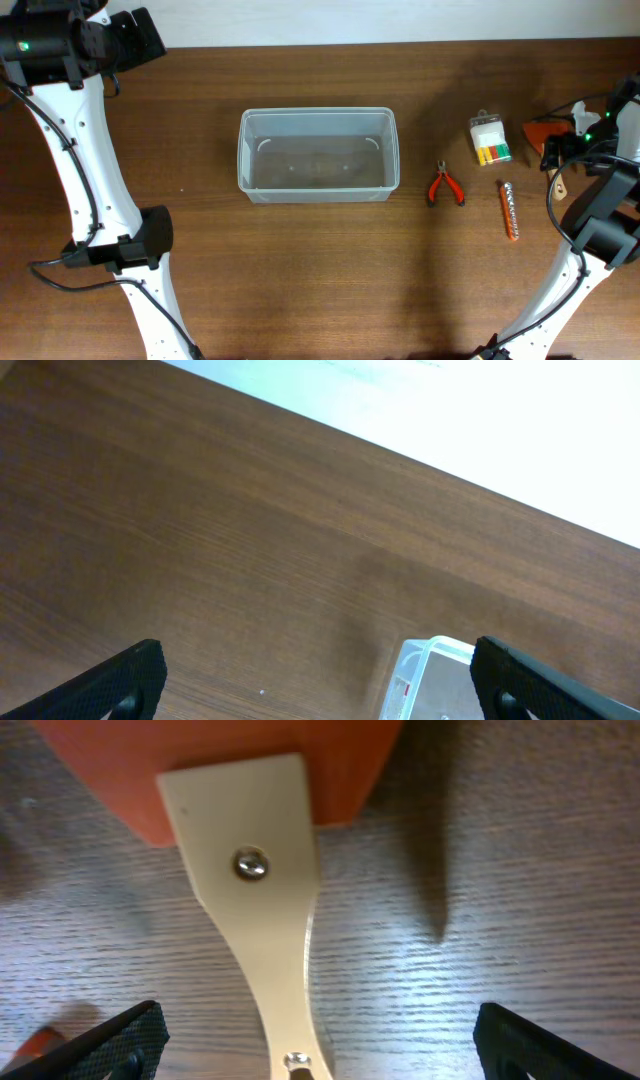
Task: Pack container
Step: 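Lower the right gripper over the scraper's wooden handle near the blade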
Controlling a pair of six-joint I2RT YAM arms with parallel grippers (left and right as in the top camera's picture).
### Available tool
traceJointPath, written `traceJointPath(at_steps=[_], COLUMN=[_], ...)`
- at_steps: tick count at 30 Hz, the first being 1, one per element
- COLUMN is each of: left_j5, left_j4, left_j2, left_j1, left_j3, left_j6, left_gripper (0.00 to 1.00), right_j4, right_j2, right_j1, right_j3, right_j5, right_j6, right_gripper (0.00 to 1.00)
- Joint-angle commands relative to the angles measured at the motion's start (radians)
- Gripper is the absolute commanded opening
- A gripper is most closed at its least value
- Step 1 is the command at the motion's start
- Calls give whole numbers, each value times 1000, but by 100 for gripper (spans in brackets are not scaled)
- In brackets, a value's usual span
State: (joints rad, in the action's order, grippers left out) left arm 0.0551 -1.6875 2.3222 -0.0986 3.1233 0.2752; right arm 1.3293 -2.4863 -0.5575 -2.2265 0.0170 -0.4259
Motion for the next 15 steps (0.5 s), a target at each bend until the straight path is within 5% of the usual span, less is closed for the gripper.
traceJointPath(at_steps=[1,15], left_j5=[-7,-7], left_j4=[0,0], left_j2=[-30,-30], left_j1=[-2,-3], left_j3=[0,0], left_j6=[-15,-16], left_gripper=[99,99], right_j4=[-3,-28], right_j2=[-19,-24], right_j1=[20,37], right_j3=[3,11], right_j5=[27,-22], right_j6=[-16,-43], right_gripper=[99,99])
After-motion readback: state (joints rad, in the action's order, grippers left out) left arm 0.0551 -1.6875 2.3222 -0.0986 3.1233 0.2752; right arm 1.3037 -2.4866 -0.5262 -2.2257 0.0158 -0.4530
